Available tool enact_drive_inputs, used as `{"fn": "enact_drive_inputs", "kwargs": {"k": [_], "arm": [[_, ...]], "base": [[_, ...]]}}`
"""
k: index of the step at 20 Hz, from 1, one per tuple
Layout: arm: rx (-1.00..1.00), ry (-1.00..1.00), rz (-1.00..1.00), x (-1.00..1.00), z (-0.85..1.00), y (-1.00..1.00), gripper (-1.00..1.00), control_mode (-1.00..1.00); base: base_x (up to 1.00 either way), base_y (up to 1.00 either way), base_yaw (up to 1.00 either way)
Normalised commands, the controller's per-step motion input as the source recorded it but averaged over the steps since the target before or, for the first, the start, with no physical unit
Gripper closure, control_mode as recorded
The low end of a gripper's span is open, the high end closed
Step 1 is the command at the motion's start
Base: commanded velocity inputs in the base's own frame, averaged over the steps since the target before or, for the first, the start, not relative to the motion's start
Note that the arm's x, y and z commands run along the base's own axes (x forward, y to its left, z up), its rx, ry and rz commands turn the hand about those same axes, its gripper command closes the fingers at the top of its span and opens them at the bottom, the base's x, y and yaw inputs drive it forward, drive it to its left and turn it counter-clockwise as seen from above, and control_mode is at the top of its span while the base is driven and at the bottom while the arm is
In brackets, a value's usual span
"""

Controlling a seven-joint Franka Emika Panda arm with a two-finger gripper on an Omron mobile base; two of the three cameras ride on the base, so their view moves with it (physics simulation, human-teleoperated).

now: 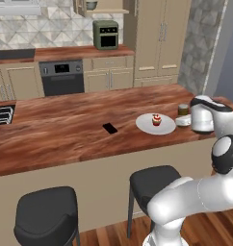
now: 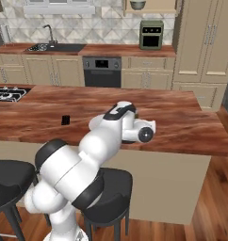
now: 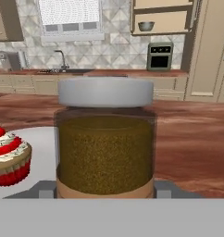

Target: Take the cinnamon bottle from the cabinet and place it on the dining table, next to the plate with the cupcake. Then take the chocolate from the dining counter and place it on the cupcake plate.

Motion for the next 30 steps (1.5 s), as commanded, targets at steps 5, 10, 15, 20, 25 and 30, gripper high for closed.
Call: {"fn": "enact_drive_inputs", "kwargs": {"k": [5, 10, 15, 20, 25, 30], "arm": [[0.0, -0.03, 0.0, 0.0, -0.14, 0.0, -1.0, -1.0], [0.0, 0.0, 0.0, -0.01, 0.28, 0.0, -1.0, -1.0], [0.0, 0.0, 0.0, -0.06, 0.55, 0.0, -1.0, -1.0], [0.0, -0.01, 0.0, -0.16, 0.99, 0.07, -1.0, -1.0], [0.0, 0.03, 0.0, -0.11, 1.0, 0.29, -1.0, -1.0], [0.0, 0.19, 0.1, 0.0, 0.98, 0.95, -1.0, -1.0]], "base": [[0.0, 0.0, 0.0], [0.0, 0.0, 0.0], [0.0, 0.0, 0.0], [0.0, 0.0, 0.0], [0.0, 0.0, 0.0], [0.0, 0.0, 0.0]]}}
